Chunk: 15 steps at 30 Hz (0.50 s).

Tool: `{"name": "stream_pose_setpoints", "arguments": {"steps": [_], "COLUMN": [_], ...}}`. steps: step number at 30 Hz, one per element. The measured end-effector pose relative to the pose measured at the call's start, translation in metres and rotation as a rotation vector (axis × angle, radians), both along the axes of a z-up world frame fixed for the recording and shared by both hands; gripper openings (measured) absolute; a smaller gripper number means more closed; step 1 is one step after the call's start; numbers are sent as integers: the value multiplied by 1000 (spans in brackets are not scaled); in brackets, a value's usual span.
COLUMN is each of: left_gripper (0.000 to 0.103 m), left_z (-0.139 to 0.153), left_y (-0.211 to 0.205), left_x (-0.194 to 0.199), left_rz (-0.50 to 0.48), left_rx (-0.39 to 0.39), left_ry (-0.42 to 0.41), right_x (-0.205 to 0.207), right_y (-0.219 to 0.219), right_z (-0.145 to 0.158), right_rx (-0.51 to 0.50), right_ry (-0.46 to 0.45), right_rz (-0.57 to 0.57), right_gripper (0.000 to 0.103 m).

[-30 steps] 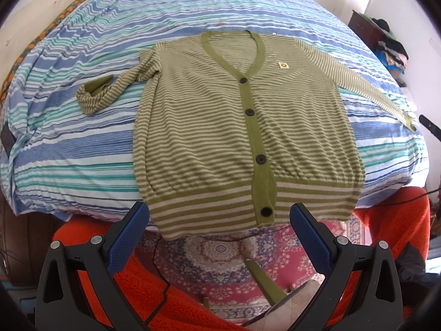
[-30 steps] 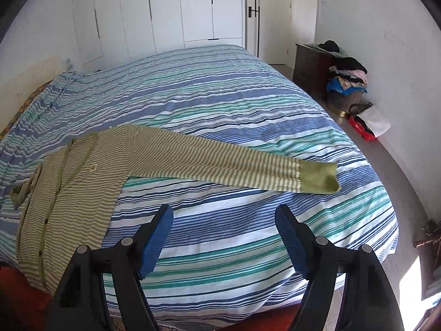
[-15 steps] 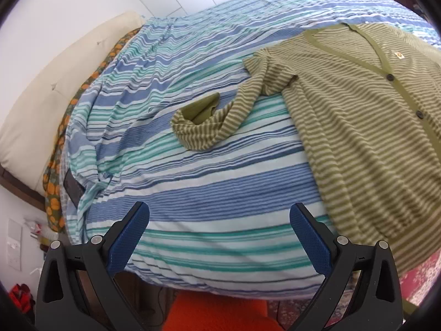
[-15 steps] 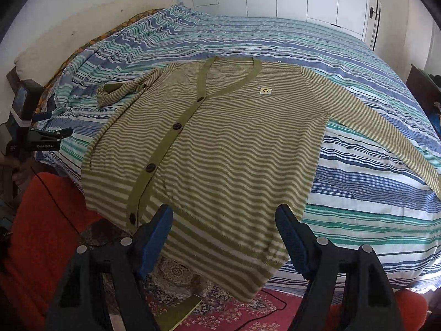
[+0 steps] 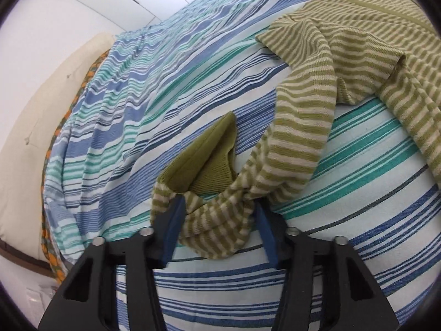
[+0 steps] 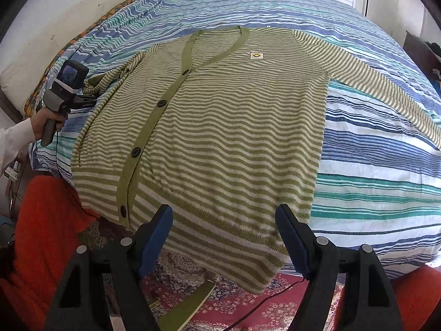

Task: Fold small clothes
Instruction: 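Reach the left tool to the crumpled sleeve cuff and grasp it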

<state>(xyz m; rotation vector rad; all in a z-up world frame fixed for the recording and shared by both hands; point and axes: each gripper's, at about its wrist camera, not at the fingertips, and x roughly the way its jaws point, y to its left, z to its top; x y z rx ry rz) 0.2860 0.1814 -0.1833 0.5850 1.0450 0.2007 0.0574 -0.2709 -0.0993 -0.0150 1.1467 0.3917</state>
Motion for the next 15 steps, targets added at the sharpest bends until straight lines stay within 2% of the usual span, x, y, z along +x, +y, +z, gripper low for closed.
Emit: {"name": "stream_pose_setpoints", "arguments": {"steps": [1, 3, 6, 7, 8, 11, 12, 13, 15], "left_gripper": [7, 6, 6, 6, 6, 7, 8, 13, 34], "left_z": [4, 26, 66, 80, 93, 122, 125, 125, 113], "left_y": [5, 22, 61, 72, 80, 117, 127, 138, 161], "left_x": [5, 6, 8, 8, 9, 18, 22, 25, 33], "left_rz": [33, 111, 249, 276, 307, 451, 504, 562, 703], "left_rx": [-84, -256, -679, -804, -894, -1118, -1168, -1181, -1126], "left_ry": [44, 30, 78, 76, 52, -49, -89, -127, -188], "right_x": [0, 1, -1, -2, -2, -1, -1, 0, 1], "right_y": [0, 2, 3, 3, 4, 3, 2, 2, 2], "right_z": [-2, -6, -6, -7, -8, -13, -15, -15, -15], "right_rx": [1, 1, -8, -12, -12, -3, 1, 4, 6], "right_ry": [10, 21, 11, 8, 10, 29, 32, 34, 32], "right_rz": [0, 1, 17, 22, 26, 26, 22, 18, 14], "right_gripper": [76, 76, 76, 76, 76, 76, 76, 76, 76]}}
